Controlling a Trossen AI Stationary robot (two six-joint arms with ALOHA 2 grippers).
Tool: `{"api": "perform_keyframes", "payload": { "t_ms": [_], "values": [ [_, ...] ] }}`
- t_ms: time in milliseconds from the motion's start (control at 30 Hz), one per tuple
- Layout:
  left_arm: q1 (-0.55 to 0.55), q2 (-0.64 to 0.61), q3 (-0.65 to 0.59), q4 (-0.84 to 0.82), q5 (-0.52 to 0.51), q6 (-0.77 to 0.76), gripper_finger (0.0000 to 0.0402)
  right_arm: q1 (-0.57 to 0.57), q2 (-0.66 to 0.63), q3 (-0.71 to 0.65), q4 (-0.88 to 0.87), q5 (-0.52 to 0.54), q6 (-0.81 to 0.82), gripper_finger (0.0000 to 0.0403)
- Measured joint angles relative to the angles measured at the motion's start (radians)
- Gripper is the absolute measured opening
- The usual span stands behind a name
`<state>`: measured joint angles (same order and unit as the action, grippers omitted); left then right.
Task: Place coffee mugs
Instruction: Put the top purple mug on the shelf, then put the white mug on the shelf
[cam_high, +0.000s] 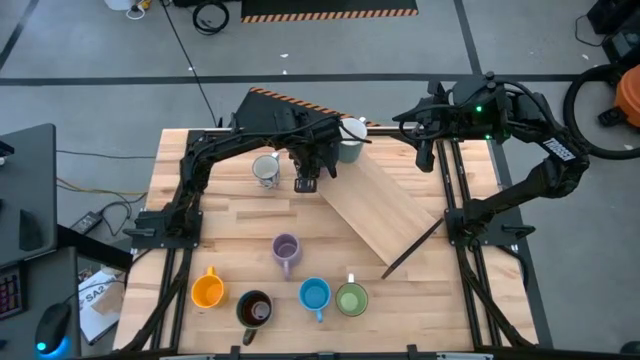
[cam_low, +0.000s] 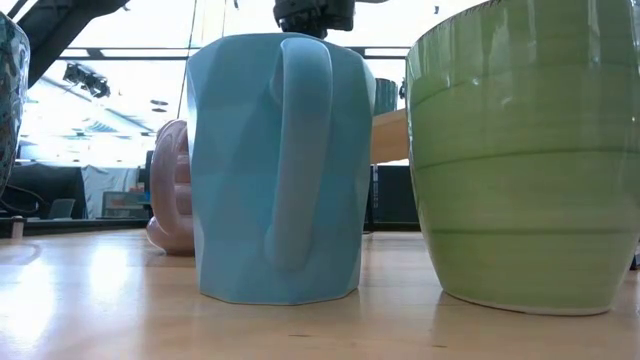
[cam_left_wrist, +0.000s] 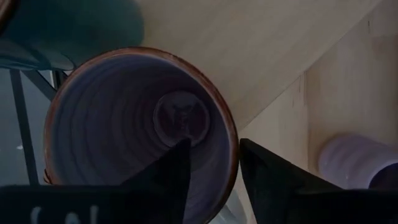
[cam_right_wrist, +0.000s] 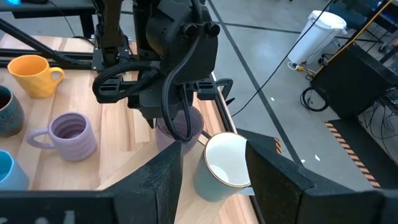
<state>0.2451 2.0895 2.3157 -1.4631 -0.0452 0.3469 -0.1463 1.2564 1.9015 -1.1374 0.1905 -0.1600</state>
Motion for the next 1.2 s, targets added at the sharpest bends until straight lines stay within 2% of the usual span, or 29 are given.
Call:
{"api": "perform_keyframes", "payload": {
  "t_ms": [433,667,1033,1200],
  "values": [
    [0.0,-0.006,0.007,0.054,-0.007,-0.023,0.0149,0.0,0.0,0.0,0.0,0.0,0.0,0.0181],
    [0.0,-0.005,0.002,0.078,-0.048,-0.012,0.0149,0.0,0.0,0.0,-0.001,-0.001,0.0,0.0181],
    [-0.02,-0.005,0.002,0.088,-0.044,-0.05,0.0149,-0.007,0.0,0.0,-0.001,-0.002,-0.005,0.0181],
    [-0.02,-0.022,0.001,0.1,-0.038,-0.083,0.0161,-0.008,0.0,0.0,-0.001,-0.003,-0.004,0.0181]
  ]
}}
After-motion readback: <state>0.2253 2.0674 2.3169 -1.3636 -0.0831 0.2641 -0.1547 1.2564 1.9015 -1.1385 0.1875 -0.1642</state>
